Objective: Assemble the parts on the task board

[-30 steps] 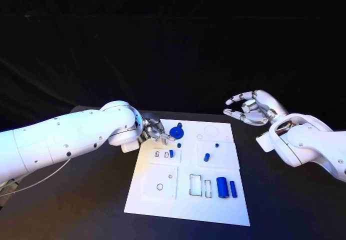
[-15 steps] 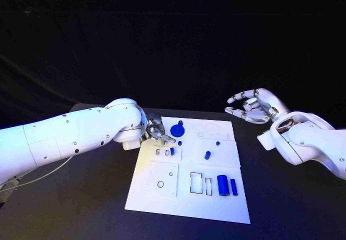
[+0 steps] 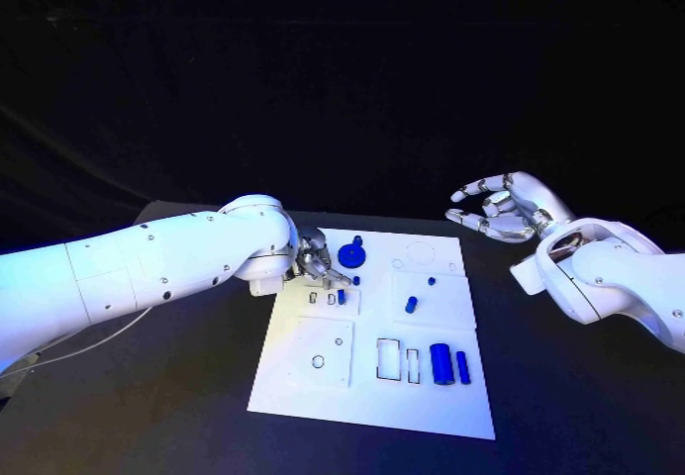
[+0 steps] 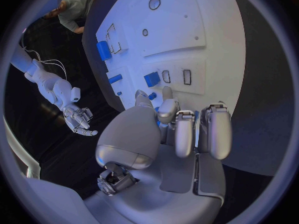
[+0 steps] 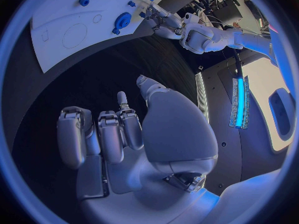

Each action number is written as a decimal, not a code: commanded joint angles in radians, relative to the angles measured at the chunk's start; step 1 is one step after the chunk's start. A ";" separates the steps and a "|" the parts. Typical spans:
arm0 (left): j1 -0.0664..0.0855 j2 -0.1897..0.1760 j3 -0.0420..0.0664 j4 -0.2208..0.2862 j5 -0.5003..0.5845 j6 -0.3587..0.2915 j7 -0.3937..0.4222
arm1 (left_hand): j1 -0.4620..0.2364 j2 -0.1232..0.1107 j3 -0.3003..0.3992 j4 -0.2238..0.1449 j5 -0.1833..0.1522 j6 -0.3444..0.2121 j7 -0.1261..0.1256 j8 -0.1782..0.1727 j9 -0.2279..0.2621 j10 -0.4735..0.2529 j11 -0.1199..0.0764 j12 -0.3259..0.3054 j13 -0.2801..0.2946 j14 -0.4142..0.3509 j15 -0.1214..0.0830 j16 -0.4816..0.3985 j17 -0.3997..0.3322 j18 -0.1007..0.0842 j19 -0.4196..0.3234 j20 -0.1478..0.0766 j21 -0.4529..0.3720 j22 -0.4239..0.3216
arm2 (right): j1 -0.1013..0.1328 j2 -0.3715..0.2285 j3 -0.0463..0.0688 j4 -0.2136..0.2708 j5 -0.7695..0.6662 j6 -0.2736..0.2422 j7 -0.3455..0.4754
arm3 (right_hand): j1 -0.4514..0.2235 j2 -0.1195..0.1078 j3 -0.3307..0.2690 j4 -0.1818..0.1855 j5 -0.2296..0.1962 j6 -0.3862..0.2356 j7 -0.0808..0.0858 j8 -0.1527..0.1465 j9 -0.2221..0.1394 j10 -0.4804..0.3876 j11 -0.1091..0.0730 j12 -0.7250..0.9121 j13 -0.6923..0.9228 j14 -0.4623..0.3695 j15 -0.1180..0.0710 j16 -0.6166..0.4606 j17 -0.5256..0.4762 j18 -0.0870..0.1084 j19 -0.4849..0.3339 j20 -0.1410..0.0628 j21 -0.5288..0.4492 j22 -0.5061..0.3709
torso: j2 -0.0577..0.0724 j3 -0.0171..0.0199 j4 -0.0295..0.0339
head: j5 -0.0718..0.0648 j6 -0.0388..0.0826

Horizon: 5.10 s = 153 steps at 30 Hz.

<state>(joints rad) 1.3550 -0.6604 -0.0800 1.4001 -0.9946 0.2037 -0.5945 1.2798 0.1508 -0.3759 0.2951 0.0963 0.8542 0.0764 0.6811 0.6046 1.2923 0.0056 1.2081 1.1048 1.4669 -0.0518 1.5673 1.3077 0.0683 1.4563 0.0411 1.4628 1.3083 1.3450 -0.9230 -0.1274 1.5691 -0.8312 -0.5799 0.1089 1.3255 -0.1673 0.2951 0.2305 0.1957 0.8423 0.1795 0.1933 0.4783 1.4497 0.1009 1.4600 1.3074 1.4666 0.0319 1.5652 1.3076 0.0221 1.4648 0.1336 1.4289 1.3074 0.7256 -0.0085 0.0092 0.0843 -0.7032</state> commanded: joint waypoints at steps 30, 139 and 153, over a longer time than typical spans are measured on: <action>-0.004 0.039 -0.004 -0.033 0.038 0.039 0.001 | -0.057 -0.115 0.228 0.000 0.007 -0.023 0.006 0.002 0.028 -0.026 0.005 -0.009 -0.015 0.104 0.001 0.003 0.263 -0.020 0.006 0.002 0.012 0.024 | -0.003 0.008 0.000 -0.004 -0.014 0.015 -0.003 | 0.000 -0.002 0.000 0.016 0.052 -0.003 -0.004 0.016 0.001 -0.001 -0.008 0.001 0.131 0.103 -0.011 0.004 0.258 0.019 0.008 -0.008 -0.006 0.139 | 0.001 0.0000 0.0007 | -0.002 -0.007; -0.045 -0.054 -0.003 0.082 -0.070 -0.081 0.052 | -0.035 -0.346 1.258 -0.204 0.004 -0.024 -0.008 0.062 0.167 0.047 -0.012 0.055 0.062 0.104 -0.013 0.003 0.263 -0.022 0.008 -0.010 0.017 0.045 | -0.010 0.001 -0.001 -0.012 -0.014 0.014 0.005 | -0.002 -0.002 0.001 0.021 0.064 -0.003 -0.004 0.021 0.002 0.003 -0.009 0.004 0.134 0.103 -0.012 0.004 0.258 0.019 0.007 -0.009 -0.007 0.139 | 0.001 0.0015 0.0011 | 0.001 -0.017; -0.048 -0.051 -0.003 0.080 -0.112 -0.072 0.039 | -0.044 -0.351 1.267 -0.207 0.012 -0.019 -0.009 0.063 0.170 0.052 -0.014 0.058 0.065 0.104 -0.014 0.003 0.263 -0.021 0.007 -0.010 0.015 0.042 | -0.011 0.001 -0.001 -0.012 -0.024 0.013 0.007 | -0.002 -0.002 0.001 0.021 0.064 -0.003 -0.004 0.021 0.002 0.003 -0.009 0.004 0.134 0.103 -0.012 0.004 0.258 0.019 0.007 -0.009 -0.007 0.139 | 0.001 0.0008 0.0010 | 0.004 -0.018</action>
<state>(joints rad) 1.3076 -0.7142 -0.0836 1.4788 -1.0846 0.1197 -0.5510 1.2324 -0.1991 0.7121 0.2607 0.1049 0.8176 0.0780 0.7390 0.7587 1.3356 -0.0090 1.2628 1.1692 1.4667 -0.0588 1.5672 1.3077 0.0533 1.4614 0.0359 1.4783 1.3075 1.3345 -0.9218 -0.1282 1.5556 -0.8389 -0.5746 0.1079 1.3255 -0.1674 0.2967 0.2455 0.2556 0.8423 0.1795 0.2087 0.4787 1.4533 0.0972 1.4599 1.3081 1.4665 0.0247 1.5652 1.3079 0.0221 1.4680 0.1306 1.4253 1.3074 0.7266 -0.0076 0.0103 0.0888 -0.7201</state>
